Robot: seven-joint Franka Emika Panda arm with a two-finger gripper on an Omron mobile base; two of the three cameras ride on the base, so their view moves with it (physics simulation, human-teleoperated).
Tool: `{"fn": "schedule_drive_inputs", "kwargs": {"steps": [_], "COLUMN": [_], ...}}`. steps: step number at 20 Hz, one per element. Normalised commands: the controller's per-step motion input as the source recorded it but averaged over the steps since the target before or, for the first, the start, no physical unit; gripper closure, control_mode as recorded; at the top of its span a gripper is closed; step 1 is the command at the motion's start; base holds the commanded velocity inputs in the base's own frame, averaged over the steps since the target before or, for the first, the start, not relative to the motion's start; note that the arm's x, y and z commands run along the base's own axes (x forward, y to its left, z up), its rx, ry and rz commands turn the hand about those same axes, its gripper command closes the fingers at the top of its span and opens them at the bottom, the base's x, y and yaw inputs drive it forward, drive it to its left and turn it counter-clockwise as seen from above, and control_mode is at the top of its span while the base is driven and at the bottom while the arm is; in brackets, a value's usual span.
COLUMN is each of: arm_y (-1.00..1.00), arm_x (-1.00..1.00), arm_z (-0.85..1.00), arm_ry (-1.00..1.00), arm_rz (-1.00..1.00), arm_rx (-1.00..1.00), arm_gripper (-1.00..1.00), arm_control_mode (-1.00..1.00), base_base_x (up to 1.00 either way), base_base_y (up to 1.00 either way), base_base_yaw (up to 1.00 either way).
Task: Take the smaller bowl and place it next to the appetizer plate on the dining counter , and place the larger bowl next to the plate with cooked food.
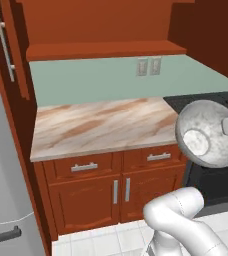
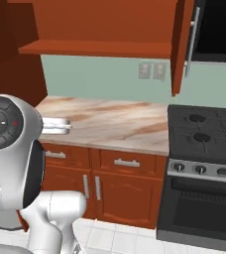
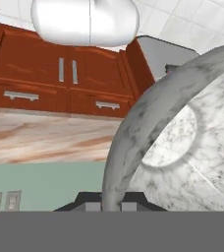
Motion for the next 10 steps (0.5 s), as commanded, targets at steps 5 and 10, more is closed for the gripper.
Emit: {"fn": "schedule_drive_inputs", "kwargs": {"steps": [5, 10], "arm_y": [0.00, 0.00], "arm_x": [0.00, 0.00], "arm_z": [0.00, 0.00], "arm_ry": [0.00, 0.00], "arm_rz": [0.00, 0.00], "arm_rx": [0.00, 0.00], "arm_gripper": [1.00, 1.00], "arm_control_mode": [1.00, 1.00], "base_base_x": [-1.00, -0.77], "base_base_y": [0.21, 0.63], "base_base_yaw": [0.06, 0.03]}}
